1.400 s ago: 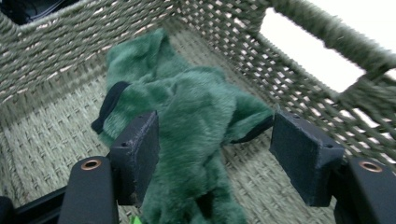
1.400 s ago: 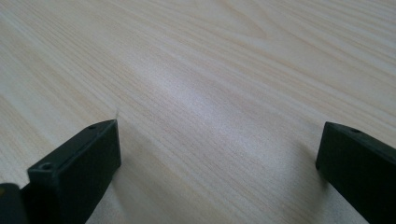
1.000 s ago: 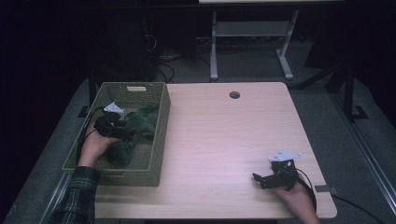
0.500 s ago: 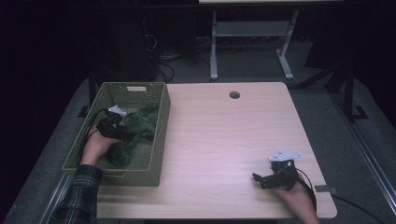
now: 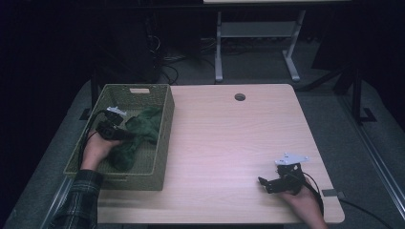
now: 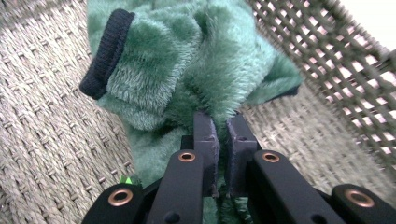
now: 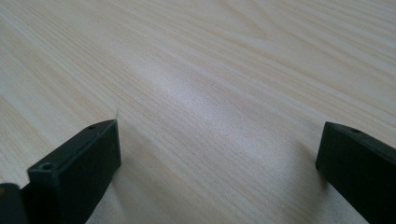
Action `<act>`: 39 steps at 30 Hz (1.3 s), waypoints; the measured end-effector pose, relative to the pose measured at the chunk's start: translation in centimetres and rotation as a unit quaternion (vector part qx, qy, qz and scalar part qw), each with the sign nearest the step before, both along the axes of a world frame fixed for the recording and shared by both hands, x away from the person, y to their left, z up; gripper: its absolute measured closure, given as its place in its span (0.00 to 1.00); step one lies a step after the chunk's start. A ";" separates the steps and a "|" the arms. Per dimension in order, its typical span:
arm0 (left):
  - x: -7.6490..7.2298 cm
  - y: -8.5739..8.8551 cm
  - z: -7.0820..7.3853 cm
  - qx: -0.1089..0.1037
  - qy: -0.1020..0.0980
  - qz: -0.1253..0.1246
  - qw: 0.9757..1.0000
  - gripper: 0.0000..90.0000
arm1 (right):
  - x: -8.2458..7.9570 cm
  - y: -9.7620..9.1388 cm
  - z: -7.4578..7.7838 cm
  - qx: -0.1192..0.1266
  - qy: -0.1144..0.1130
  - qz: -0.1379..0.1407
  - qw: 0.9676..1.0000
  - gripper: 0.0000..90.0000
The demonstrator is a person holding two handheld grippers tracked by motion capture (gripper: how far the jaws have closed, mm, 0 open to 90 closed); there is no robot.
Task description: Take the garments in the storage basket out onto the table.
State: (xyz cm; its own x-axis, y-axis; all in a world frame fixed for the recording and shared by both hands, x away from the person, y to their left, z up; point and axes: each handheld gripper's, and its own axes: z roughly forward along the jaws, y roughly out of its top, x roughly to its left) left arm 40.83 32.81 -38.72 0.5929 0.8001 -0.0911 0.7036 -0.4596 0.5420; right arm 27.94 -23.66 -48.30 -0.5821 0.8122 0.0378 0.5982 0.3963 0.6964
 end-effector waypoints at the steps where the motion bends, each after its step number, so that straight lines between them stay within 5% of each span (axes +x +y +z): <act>1: -0.1 0.0 0.2 -0.004 0.000 0.001 1.000 0.95 | 0.0 0.0 0.0 0.000 0.000 0.000 1.000 0.00; 19: -2.2 0.1 5.1 -0.043 -0.030 0.013 0.999 0.95 | 0.0 0.0 0.0 0.000 0.000 0.000 1.000 0.00; 39: -4.7 -1.3 11.4 -0.088 -0.087 -0.009 0.992 0.95 | 0.0 0.0 0.0 0.000 -0.001 0.000 1.000 0.00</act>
